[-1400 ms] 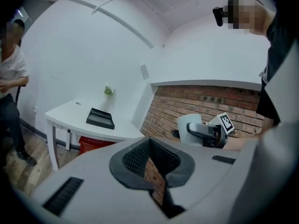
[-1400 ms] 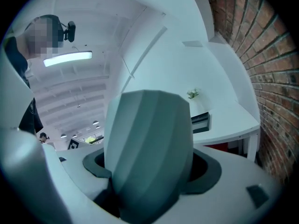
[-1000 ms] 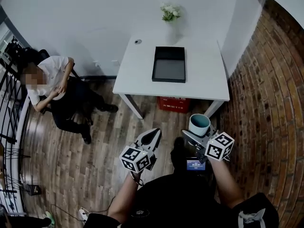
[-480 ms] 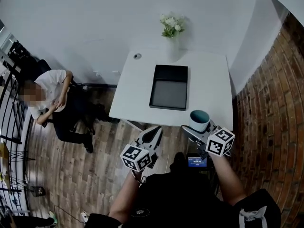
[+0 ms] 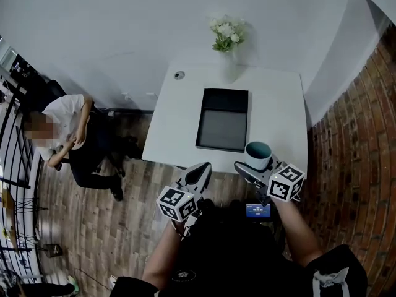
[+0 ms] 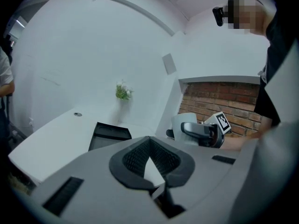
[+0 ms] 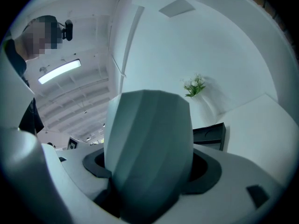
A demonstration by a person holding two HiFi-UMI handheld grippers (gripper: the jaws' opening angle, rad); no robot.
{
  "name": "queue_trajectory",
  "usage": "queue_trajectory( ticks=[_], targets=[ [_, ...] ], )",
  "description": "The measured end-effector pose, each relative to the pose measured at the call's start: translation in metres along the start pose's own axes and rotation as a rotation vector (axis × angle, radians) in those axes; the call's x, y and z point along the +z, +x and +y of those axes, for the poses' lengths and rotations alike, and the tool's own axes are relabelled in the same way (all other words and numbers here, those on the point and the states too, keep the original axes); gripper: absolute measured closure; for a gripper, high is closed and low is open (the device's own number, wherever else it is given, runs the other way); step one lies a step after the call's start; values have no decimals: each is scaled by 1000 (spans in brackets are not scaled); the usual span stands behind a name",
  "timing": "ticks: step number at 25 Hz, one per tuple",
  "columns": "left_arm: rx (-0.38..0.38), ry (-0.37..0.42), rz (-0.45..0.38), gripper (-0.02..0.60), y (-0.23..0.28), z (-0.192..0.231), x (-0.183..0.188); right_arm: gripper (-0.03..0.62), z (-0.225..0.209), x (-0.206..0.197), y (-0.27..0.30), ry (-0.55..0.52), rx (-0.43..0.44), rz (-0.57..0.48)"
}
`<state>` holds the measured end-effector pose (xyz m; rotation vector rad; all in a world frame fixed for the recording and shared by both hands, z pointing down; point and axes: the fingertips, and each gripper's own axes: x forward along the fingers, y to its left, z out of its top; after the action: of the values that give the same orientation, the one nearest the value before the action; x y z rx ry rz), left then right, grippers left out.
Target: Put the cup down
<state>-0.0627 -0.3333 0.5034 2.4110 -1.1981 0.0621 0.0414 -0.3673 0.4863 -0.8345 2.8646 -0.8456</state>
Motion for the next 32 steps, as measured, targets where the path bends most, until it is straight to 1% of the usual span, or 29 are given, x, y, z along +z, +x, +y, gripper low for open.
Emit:
queue_trajectory(
  ticks=[5,11,16,21,32],
  targets=[
    [-58,17,8,574,8,9,12,200,-2,8,9,-3,-48,-24],
    [-99,26,11,574,14,25,22,200,1,15,18,-17,-80,-50],
    [-129,40,2,574,19,28,32,200,-4,27,19,-19,-104,-82],
    [-135,42,4,574,18,32,33,200,-4,31,24,-17,-112,-95],
    [-123,36,-3,574,16,38,32,200,-4,31,32,-24,-99,-82]
  ],
)
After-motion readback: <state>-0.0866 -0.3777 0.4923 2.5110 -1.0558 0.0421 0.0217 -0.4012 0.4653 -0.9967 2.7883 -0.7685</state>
